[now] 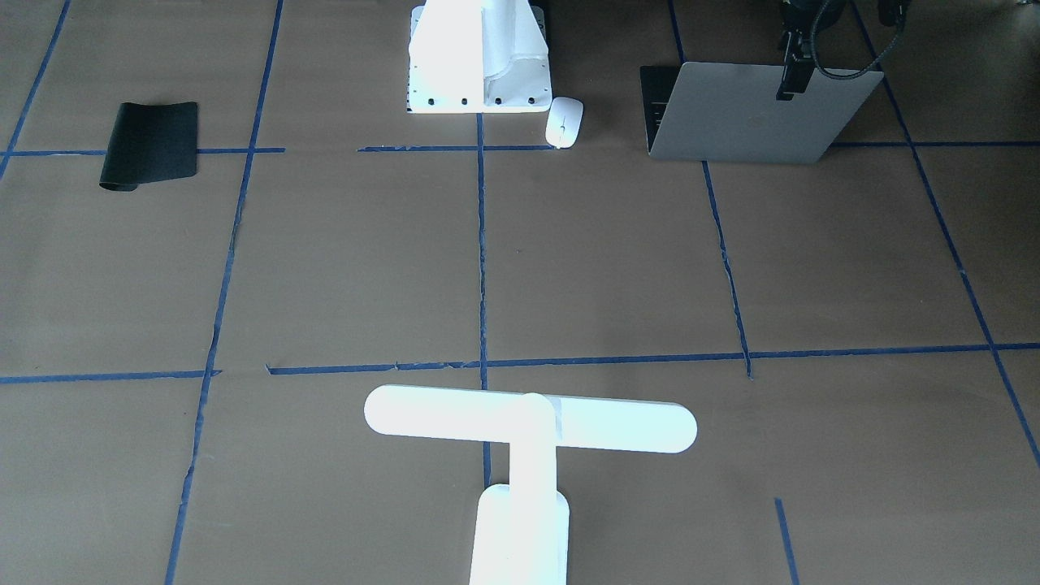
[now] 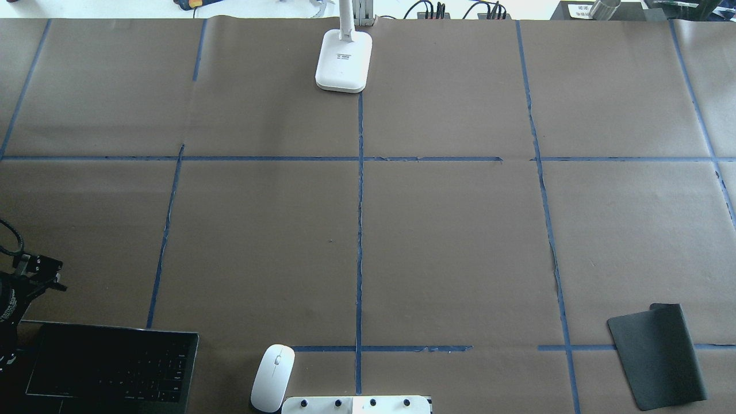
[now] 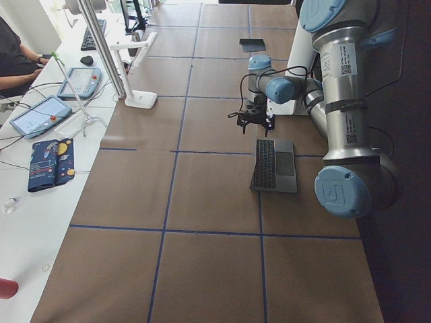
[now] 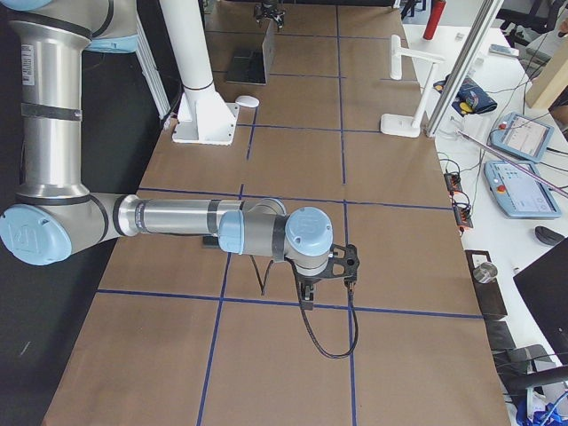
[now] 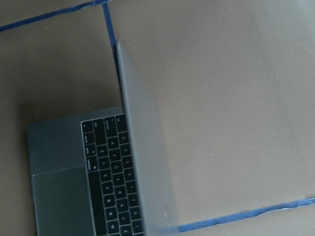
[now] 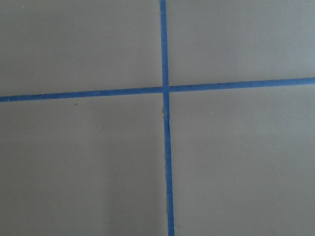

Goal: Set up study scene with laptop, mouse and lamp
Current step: 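Lower the left gripper and grasp the open laptop's screen edge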

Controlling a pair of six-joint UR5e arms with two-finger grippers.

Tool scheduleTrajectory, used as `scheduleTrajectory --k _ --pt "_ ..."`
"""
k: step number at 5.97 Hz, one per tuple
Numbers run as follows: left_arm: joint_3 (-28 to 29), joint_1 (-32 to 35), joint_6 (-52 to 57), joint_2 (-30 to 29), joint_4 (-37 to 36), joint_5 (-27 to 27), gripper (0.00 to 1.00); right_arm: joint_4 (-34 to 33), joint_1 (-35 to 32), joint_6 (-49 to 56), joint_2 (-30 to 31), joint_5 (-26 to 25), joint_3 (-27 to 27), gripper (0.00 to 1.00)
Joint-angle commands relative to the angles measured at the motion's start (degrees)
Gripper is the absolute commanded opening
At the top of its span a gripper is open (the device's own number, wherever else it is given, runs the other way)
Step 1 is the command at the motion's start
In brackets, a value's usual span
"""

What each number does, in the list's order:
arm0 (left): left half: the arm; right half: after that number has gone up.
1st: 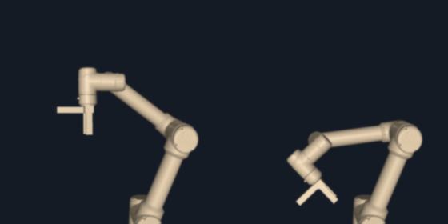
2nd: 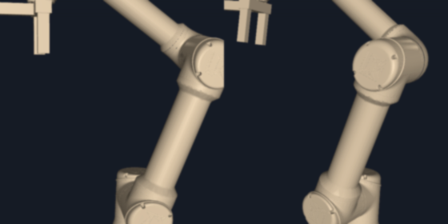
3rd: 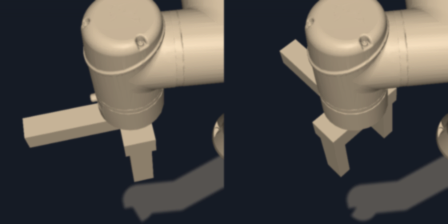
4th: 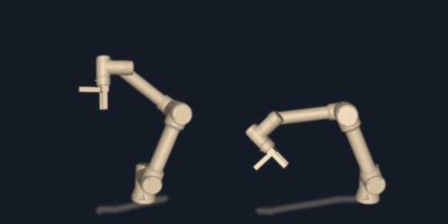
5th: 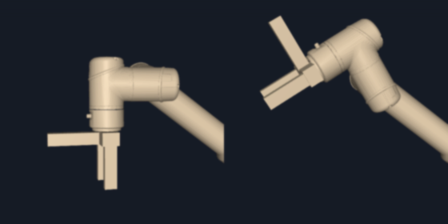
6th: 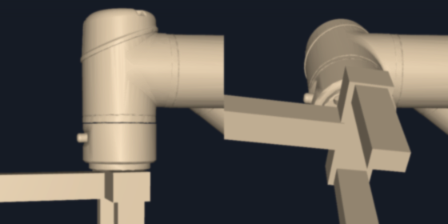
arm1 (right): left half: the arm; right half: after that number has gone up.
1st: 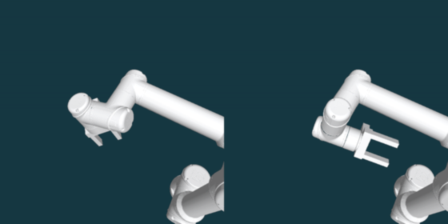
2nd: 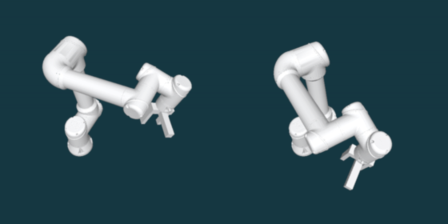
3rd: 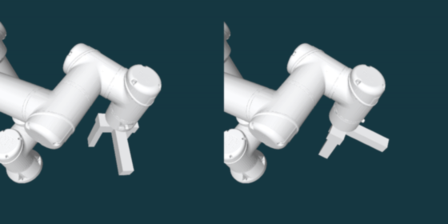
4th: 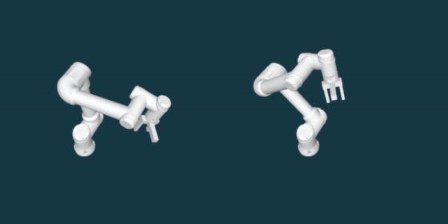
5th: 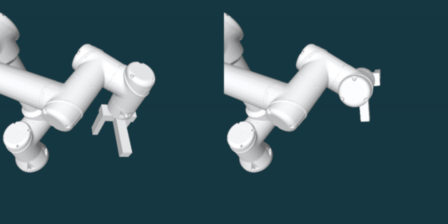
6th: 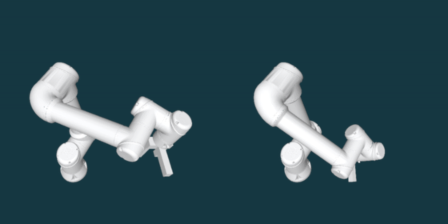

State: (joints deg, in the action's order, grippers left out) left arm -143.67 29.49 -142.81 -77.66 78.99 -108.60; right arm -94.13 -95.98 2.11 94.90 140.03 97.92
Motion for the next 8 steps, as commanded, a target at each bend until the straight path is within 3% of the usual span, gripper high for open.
scheduleTrajectory --k 1,2,3,4,6,7,8 --pt "-0.03 -1.10 -2.30 -0.04 -0.33 1.71 1.00 0.00 0.00 0.00 -0.07 0.06 -0.01 1.00" --pt "-0.03 -1.10 -2.82 0.31 -0.76 1.90 0.95 0.00 0.00 0.00 -0.07 0.07 -0.01 1.00" --pt "-0.03 -1.10 -3.96 0.14 -1.47 1.90 0.81 0.00 0.00 0.00 -0.07 0.07 -0.01 1.00" --pt "-0.03 -1.28 -4.49 0.23 -1.56 2.59 0.48 0.00 0.00 0.00 -0.07 0.07 0.16 1.00" --pt "0.06 -1.28 -4.85 0.05 -1.74 2.60 0.08 0.00 0.00 0.09 -0.07 0.07 0.34 1.00" --pt "-0.29 -1.11 -5.02 -0.21 -1.74 2.51 0.00 0.00 -0.09 0.00 -0.07 0.07 0.52 1.00" --pt "-1.77 -0.41 -5.02 0.31 -2.43 2.43 0.00 0.00 -0.09 0.09 -0.15 0.15 0.52 1.00"
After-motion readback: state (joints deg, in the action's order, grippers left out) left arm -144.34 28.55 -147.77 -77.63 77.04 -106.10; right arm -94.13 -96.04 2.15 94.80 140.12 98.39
